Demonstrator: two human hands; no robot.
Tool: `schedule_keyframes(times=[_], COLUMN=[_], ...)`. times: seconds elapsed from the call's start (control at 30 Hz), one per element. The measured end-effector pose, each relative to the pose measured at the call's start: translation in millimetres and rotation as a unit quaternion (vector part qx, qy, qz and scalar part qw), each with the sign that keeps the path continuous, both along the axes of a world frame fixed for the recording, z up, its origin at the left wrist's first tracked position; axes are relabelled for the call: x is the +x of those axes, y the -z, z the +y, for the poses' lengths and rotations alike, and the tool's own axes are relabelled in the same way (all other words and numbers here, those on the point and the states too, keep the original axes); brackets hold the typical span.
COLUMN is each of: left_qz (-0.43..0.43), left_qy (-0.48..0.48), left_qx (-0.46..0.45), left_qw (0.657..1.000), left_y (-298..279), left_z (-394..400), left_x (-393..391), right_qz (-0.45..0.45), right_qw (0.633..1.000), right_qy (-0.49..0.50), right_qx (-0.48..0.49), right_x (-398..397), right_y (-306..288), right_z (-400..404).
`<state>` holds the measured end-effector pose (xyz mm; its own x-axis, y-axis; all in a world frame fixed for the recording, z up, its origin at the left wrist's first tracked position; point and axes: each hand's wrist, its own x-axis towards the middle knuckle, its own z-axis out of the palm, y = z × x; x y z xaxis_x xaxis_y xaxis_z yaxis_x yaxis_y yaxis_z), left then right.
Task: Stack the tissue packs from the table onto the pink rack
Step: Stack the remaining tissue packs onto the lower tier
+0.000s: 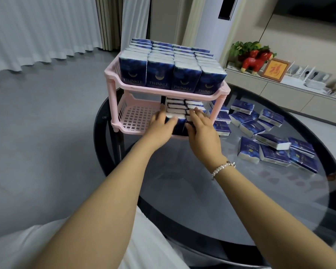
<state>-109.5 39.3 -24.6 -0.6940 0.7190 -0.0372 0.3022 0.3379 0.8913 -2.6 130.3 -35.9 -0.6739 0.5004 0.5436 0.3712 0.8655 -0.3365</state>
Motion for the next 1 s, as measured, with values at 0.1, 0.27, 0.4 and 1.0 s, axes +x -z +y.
schedule_keyframes(times=[0.1, 0.27, 0.4, 1.0], left_qz=[-0.051, -0.107, -0.171, -0.242], left_qy=[-0.040, -0.091, -0.101, -0.014], left_qx=[0.056, 0.018, 0.063, 0.140], left_qw=[0.996, 0.990, 0.978, 0.960], left_y=[-6.6, -12.8, -11.1, 16.6], left_z=[4.1, 27.5, 47.6, 48.0], left_x=[-6.3, -35.3, -48.4, -56.9], right_qz=[0.040, 0.037, 0.035, 0.082], right_qw=[0.997, 0.983, 0.986, 0.983], right_qy=[0.032, 0.122, 0.104, 0.117], right_qx=[0.050, 0.130, 0.127, 0.117], right_x=[-8.7, -26.9, -31.8, -33.2], right_y=[20.1, 25.0, 30.8, 29.7], right_z=[-4.4, -7.8, -2.4, -1.9])
